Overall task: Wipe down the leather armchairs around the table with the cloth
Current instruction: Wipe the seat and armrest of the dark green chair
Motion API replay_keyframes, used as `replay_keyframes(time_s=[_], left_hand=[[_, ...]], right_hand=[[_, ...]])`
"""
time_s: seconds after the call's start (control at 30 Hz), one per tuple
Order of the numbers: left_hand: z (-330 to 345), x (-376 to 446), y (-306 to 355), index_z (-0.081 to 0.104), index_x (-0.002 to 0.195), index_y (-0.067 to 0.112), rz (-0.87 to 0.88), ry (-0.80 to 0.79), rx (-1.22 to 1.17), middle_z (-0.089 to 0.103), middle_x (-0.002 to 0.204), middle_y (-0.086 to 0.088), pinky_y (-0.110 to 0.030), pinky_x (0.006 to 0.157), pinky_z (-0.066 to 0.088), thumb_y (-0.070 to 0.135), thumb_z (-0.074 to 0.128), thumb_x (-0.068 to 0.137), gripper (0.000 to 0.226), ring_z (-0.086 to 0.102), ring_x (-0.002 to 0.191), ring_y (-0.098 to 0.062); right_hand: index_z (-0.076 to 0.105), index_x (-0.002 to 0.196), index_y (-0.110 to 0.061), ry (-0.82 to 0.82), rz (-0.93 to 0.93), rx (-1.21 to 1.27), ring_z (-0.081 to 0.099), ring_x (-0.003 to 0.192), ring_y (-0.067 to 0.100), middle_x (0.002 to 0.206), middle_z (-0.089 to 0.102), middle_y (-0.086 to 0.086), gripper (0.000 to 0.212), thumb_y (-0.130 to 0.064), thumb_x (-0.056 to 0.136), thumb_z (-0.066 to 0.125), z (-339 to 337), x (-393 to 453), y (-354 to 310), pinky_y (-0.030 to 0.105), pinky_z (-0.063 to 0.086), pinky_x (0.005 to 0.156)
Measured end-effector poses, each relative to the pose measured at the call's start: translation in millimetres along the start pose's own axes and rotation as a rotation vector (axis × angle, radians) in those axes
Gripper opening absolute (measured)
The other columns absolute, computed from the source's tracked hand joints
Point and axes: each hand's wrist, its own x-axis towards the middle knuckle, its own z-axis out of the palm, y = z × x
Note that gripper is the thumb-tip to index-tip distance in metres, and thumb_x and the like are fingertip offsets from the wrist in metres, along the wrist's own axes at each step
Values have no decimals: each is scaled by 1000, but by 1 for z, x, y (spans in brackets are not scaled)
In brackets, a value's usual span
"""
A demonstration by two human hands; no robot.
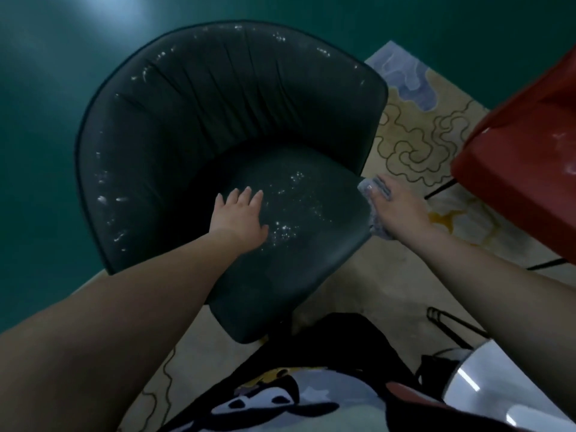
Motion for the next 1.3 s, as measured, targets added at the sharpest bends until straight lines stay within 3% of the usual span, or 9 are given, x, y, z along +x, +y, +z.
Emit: replay_keyframes(time_s=[0.27,0.47,0.6,0.7,0.87,1.03,1.13,1.23,1.3], left_hand=[[32,33,-3,-1,153,26,-238,-61,-193,3,161,-1,-47,118,12,57,44,90,83,7,147,-24],[80,45,-10,-1,153,25,-466,-102,-281,1,162,1,-51,117,1,63,44,88,89,-3,148,-23],[125,56,-9,-3,153,22,-654,-110,-707,4,161,-3,-42,118,18,56,54,88,93,12,146,-24],[166,61,-2,-1,153,20,-749,-58,-972,11,160,-5,-37,117,22,47,61,87,95,18,145,-23],[232,70,5,-1,153,20,-722,-61,-826,7,161,-3,-37,119,16,49,58,88,92,11,147,-21],[275,84,4,5,154,23,-725,28,-726,6,161,0,-42,118,18,54,50,89,85,8,147,-20],[287,83,5,11,153,23,-733,118,-689,7,161,3,-44,117,20,54,47,88,80,9,146,-18],[299,78,7,17,152,23,-725,154,-651,7,161,5,-46,116,23,55,45,87,78,8,146,-17],[306,74,7,23,151,23,-756,187,-639,11,160,3,-48,114,26,53,48,85,77,12,145,-19]], right_hand=[[37,142,-29,-275,-146,32,47,125,21,140,46,5,52,-51,95,40,40,94,-15,30,35,98],[35,141,-35,-481,-260,-37,48,120,26,136,43,9,50,-52,94,41,95,147,-22,28,32,86],[37,141,-33,-518,-310,0,48,121,23,139,45,7,50,-49,95,42,143,164,-22,26,32,88],[36,142,-33,-565,-322,37,46,118,16,140,42,6,48,-47,96,43,183,164,-17,24,30,90],[34,144,-32,-655,-390,112,43,121,9,144,38,2,50,-42,97,44,252,164,-10,22,32,96],[31,145,-34,-573,-458,144,37,109,-1,139,40,0,52,-42,96,48,319,155,-14,12,29,87],[35,143,-32,-489,-617,178,36,102,-2,120,43,-3,52,-38,94,52,355,155,-39,10,31,85],[39,142,-28,-307,-831,33,40,104,21,114,46,7,51,-35,93,54,393,170,-71,30,36,87],[38,143,-28,-241,-806,-95,39,107,29,120,44,13,52,-34,93,54,413,177,-83,39,37,89]])
